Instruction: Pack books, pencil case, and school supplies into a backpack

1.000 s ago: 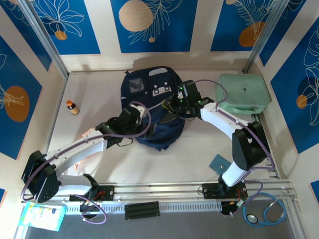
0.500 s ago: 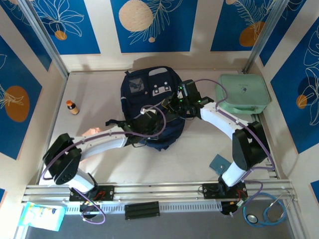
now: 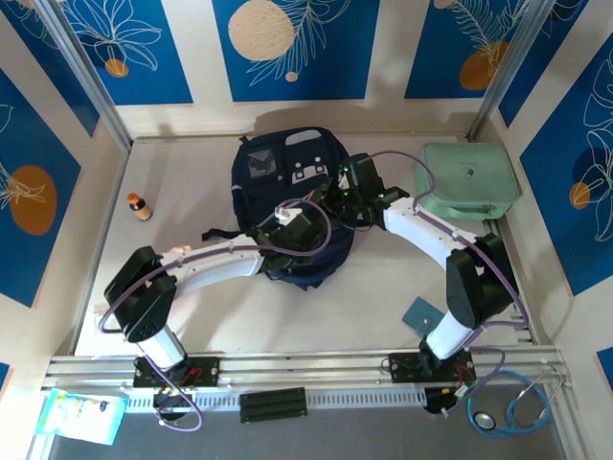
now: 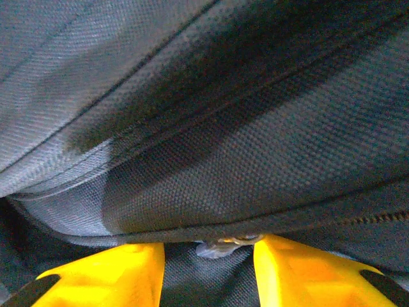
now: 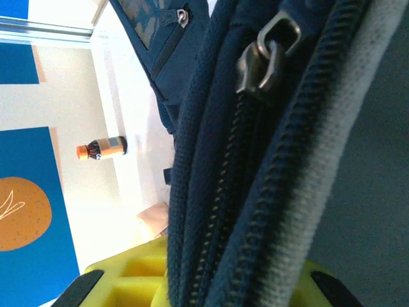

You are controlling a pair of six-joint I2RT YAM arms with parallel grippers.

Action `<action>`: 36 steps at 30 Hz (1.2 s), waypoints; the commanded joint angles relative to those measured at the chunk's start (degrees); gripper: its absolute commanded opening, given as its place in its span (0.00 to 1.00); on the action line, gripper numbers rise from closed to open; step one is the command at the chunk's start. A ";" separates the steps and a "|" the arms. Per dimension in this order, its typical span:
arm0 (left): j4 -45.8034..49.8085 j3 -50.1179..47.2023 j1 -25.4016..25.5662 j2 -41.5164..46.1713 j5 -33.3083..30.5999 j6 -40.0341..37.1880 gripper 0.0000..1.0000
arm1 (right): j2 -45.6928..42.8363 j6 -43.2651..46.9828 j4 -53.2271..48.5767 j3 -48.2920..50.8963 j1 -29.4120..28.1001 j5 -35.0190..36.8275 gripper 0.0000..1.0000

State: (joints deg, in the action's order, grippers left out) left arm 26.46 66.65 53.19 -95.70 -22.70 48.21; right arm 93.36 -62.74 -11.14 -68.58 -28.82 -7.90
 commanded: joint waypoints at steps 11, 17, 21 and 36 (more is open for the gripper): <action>5.01 3.43 -0.13 -0.11 -9.68 -0.54 0.21 | 1.01 2.71 2.18 -2.35 -2.56 -6.87 0.16; 3.57 0.42 -0.13 2.48 -8.26 -1.13 0.15 | 1.53 2.43 2.16 -2.44 -2.47 -6.78 0.16; -0.46 -0.67 -0.28 2.80 -3.49 -4.87 0.13 | 1.80 2.36 2.07 -2.60 -2.38 -6.78 0.16; -2.76 -1.97 -1.31 2.54 0.58 -3.96 0.17 | 2.16 2.05 2.25 -2.44 -1.94 -7.12 0.16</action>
State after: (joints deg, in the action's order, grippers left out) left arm 25.45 64.86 52.62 -93.67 -22.46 44.51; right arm 95.15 -61.93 -9.87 -68.79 -29.93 -9.04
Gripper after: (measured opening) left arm 0.162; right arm 0.178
